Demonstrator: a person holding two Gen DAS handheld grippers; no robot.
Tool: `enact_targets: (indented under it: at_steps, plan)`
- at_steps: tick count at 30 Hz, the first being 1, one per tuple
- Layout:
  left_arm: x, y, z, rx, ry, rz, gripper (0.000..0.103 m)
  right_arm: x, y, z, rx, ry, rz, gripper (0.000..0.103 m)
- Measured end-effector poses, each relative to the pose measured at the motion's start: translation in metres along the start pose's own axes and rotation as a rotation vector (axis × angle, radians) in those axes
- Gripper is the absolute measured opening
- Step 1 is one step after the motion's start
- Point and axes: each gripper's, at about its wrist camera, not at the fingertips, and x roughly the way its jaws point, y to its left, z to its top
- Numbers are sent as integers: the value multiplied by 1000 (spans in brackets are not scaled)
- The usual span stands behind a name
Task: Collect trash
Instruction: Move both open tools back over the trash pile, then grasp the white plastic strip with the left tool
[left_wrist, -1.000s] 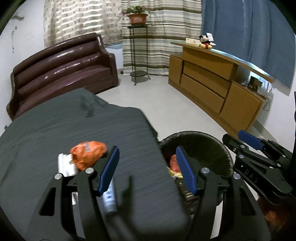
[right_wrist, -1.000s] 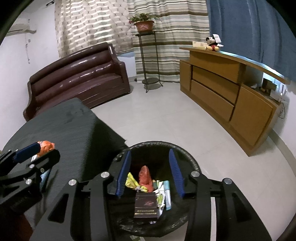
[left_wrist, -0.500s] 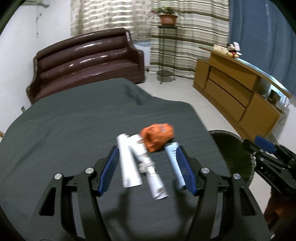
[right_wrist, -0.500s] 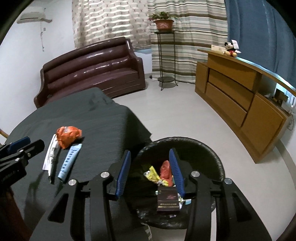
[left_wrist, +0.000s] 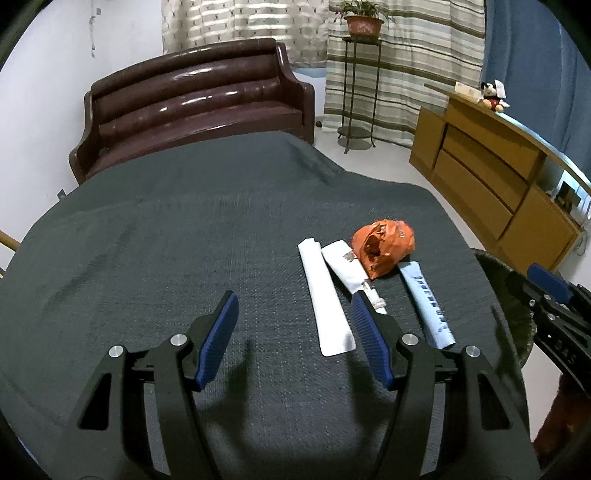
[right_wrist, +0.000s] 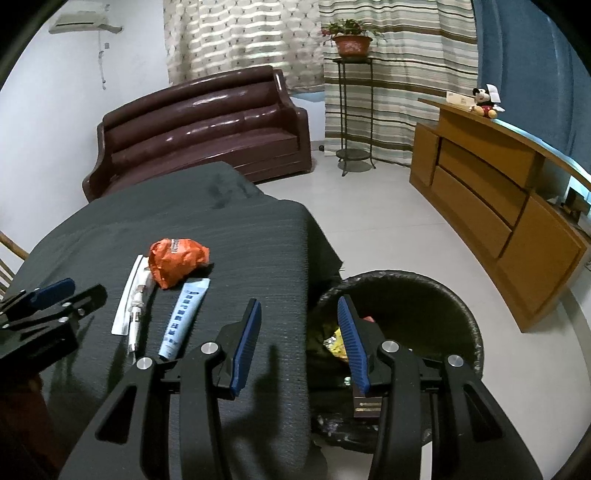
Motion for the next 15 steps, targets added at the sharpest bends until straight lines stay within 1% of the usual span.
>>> enact_targets:
  at_steps: [4, 9, 13, 14, 15]
  plan:
    - [10, 5, 2, 0, 31, -2, 62, 5, 4, 1, -7, 9, 9, 43]
    - [24, 0, 4, 17, 72, -2, 62, 9, 6, 3, -6, 17, 16, 43]
    - [34, -1, 7, 18, 107, -21, 62, 13, 3, 5, -3, 25, 26, 43]
    - [36, 0, 6, 10, 114, -29, 61, 13, 1, 5, -2, 27, 28, 43]
    - [37, 1, 6, 0, 125, -40, 57, 14, 1, 6, -1, 29, 31, 43]
